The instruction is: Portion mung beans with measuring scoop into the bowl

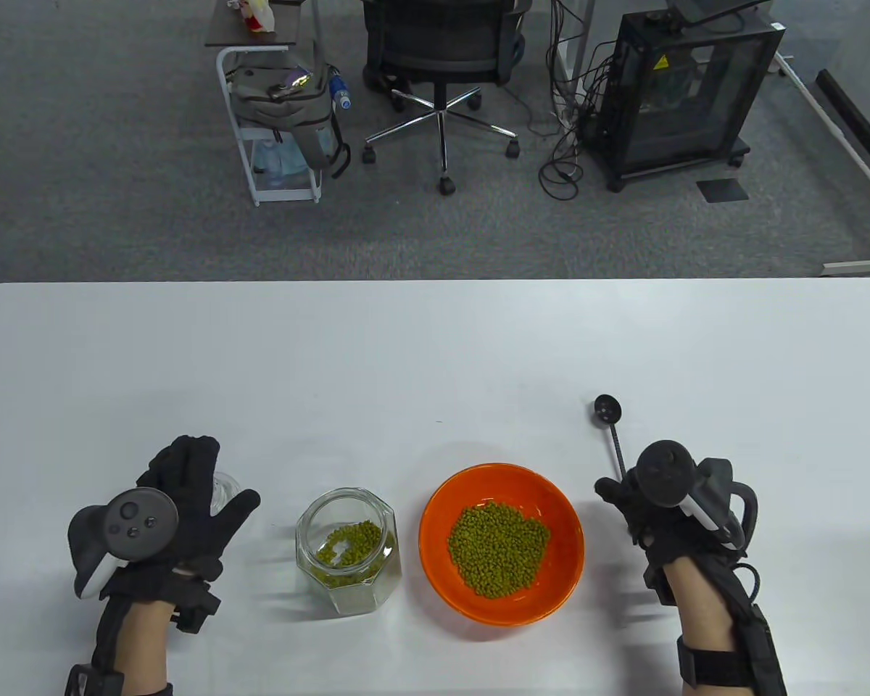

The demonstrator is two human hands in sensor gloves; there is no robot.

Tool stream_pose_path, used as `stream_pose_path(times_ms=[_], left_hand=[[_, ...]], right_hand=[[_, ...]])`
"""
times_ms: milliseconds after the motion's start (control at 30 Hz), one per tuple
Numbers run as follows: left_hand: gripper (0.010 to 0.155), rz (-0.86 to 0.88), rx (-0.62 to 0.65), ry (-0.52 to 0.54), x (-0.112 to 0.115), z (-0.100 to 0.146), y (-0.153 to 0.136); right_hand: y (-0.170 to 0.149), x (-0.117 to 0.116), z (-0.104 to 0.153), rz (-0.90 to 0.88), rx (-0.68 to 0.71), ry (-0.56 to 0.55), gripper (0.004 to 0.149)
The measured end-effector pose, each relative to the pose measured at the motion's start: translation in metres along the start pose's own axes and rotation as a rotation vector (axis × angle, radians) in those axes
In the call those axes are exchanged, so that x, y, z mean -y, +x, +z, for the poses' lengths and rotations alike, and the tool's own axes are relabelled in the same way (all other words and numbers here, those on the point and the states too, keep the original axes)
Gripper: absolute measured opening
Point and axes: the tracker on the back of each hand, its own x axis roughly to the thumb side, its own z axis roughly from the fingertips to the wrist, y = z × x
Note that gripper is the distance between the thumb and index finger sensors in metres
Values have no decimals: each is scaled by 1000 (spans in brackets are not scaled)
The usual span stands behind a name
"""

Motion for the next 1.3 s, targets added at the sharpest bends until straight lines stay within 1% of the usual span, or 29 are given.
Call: stream_pose_path(times_ms=[33, 67, 100, 167, 233, 300, 367, 500, 567, 700, 867, 1167, 1300], left_hand=[[101, -8, -3, 11, -1, 0, 0], [100, -25, -10, 17, -3, 1, -1], [100, -42, -16, 29, -4, 2, -2], [99, -72, -38, 47, -6, 3, -3], [98, -111, -51, 56, -7, 3, -5], [99, -106, -45, 35, -5, 2, -8], [100, -114, -65, 26, -2, 0, -11], [100, -211, -104, 9, 4, -4, -16], [99, -207, -134, 9, 8, -6, -18], [99, -238, -147, -34, 16, -12, -25], [100, -254, -209, -88, 25, -17, -38], [101, -278, -274, -156, 36, -21, -48], [102, -286, -327, -193, 41, -21, -53]], right_hand=[[3, 2, 2, -17, 36, -20, 66], [8, 4, 4, -42, 81, -72, 67], [12, 6, 7, -43, 99, -131, 69], [17, 8, 11, -36, 140, -205, 74], [21, 9, 14, -21, 163, -234, 79], [23, 8, 15, -27, 176, -232, 83], [23, 7, 16, -26, 174, -264, 86], [21, 7, 16, -18, 162, -273, 87], [20, 7, 16, -17, 154, -281, 87], [19, 6, 16, -22, 154, -272, 87], [19, 6, 16, -22, 151, -274, 87], [19, 7, 15, -30, 140, -260, 87], [20, 6, 15, -29, 140, -245, 87]])
